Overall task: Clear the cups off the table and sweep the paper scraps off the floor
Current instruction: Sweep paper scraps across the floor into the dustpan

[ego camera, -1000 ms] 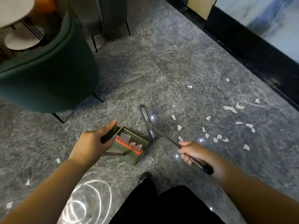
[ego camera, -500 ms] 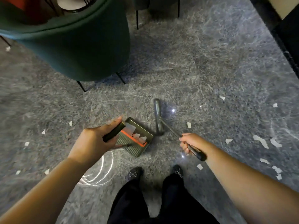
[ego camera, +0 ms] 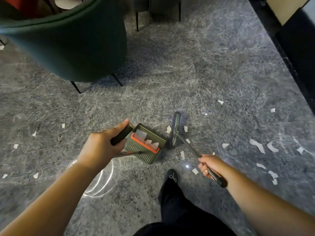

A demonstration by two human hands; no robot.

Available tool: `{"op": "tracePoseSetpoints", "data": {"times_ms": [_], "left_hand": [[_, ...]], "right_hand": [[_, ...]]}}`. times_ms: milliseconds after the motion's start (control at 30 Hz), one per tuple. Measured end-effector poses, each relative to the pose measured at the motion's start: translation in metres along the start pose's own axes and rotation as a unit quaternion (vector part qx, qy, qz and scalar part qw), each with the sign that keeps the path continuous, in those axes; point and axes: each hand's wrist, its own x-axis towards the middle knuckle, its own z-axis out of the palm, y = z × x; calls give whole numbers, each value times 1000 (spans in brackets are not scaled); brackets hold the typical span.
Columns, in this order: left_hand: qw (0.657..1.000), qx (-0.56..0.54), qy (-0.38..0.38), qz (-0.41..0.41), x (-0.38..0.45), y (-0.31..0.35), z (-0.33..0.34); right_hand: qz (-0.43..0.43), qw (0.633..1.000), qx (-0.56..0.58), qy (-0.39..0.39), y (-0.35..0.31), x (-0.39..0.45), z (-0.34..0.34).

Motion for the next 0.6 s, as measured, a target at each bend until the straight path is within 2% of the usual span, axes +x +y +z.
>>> {"op": "tracePoseSetpoints", "data": {"times_ms": [400, 600], "left_hand": [[997, 2, -26, 74, -96, 24, 53], [993, 29, -41, 107, -123, 40, 75]], "right_hand": [[1, 996, 56, 65, 148, -36, -73], [6, 991, 90, 98, 198, -64, -121]]}}
